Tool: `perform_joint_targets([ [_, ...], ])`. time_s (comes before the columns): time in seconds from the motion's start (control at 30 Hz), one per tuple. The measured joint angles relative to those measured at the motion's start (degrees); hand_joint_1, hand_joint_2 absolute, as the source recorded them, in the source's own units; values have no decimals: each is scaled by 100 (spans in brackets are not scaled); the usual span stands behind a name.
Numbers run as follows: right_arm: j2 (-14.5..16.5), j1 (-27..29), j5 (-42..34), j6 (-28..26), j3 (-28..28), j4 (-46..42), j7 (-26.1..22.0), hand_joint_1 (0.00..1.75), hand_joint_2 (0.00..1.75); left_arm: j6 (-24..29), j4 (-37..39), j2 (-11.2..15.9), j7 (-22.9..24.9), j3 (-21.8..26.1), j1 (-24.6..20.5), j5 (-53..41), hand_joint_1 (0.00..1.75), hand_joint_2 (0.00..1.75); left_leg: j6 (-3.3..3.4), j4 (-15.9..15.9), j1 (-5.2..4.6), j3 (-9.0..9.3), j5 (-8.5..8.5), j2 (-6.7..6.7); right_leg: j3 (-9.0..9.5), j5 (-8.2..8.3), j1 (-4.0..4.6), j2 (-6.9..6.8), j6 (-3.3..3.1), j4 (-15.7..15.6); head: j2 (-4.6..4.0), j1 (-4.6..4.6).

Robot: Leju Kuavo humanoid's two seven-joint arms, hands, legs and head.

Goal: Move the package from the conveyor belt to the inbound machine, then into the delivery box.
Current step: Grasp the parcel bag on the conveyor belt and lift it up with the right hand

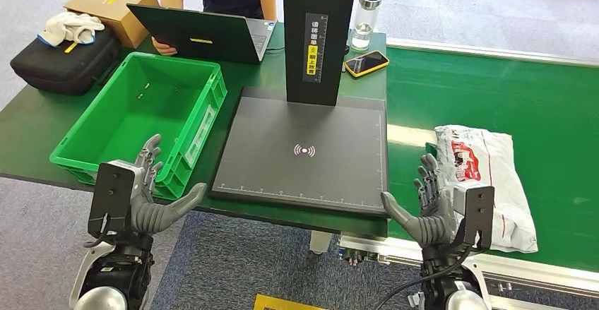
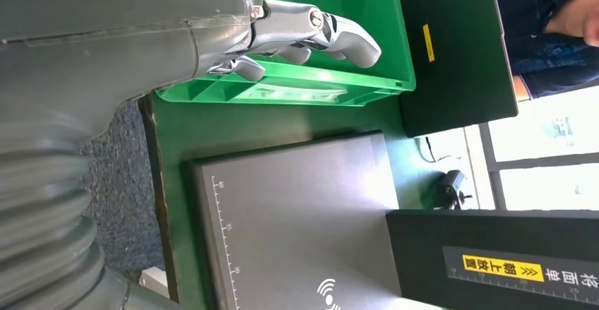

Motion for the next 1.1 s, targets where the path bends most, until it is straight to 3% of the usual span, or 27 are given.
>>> perform_joint_targets([
  [0.17,-325,-242,459,-57,-319,102,75,0,175,23,-8,0,-26,9,9,-17,0,175,0,0,-1,0,0,0,1,2,-1,0,2,0,0,0],
  [0.47,-1189,-1108,1289,155,-675,582,370,0,175,46,-8,0,-66,73,-11,-17,0,175,1,3,-1,1,1,-1,2,4,-1,0,4,0,0,1],
  [0.93,-1497,-1349,1421,202,-726,848,395,0,175,46,-8,0,-80,133,-18,-14,0,175,1,2,-1,-3,1,-1,0,4,-1,0,4,0,-1,0],
  [1.1,-2226,-2182,1705,772,-692,1502,564,0,175,22,3,3,-198,145,-50,42,0,175,8,7,-6,-6,6,-2,1,15,-6,0,18,-1,-1,1],
])
